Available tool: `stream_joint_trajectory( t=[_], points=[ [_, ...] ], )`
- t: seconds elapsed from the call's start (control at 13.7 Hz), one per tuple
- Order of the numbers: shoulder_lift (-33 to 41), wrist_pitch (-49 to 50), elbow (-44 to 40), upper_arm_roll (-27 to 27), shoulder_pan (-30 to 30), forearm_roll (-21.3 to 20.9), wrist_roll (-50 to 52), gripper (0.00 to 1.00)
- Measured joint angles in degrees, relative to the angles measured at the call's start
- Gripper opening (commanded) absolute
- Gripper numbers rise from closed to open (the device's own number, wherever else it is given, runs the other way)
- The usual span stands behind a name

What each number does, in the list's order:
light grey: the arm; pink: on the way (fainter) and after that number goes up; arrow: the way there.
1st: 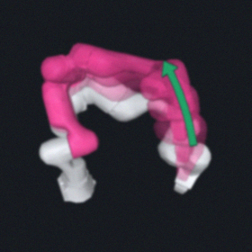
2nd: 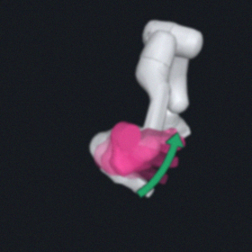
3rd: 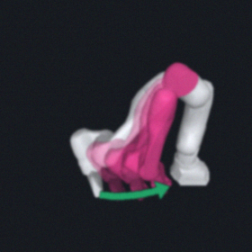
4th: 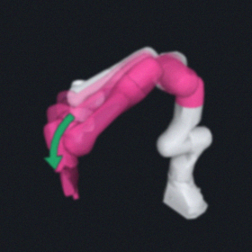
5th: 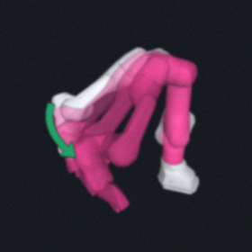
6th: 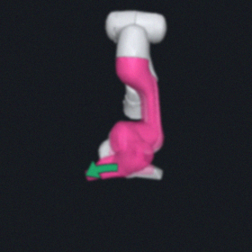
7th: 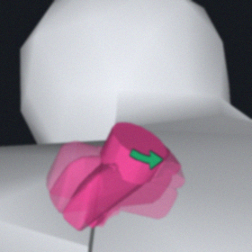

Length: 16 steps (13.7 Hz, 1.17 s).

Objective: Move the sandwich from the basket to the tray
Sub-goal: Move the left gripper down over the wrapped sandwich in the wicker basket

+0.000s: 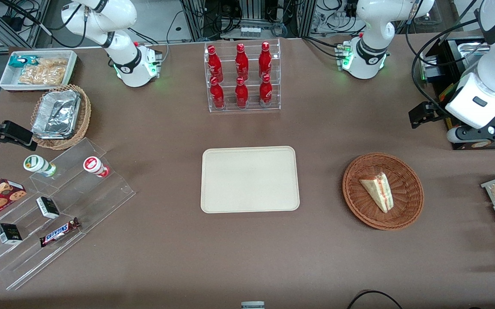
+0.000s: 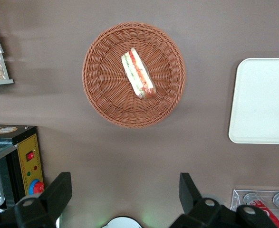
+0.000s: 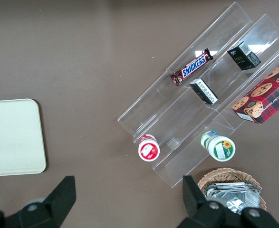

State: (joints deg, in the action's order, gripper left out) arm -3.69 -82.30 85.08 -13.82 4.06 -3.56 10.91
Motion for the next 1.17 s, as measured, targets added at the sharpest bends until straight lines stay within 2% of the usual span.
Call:
stream_joint_trajectory(
  t=[0.51,0.95,1.17],
  points=[
    [-2.42,0.1,0.53,0.35,0.08,-0.01,-0.17,1.0],
    [-17.74,-3.73,1.68,1.57,1.64,-0.68,1.7,1.0],
    [-21.68,-11.36,3.66,1.9,3.16,-0.69,13.21,1.0]
  ],
)
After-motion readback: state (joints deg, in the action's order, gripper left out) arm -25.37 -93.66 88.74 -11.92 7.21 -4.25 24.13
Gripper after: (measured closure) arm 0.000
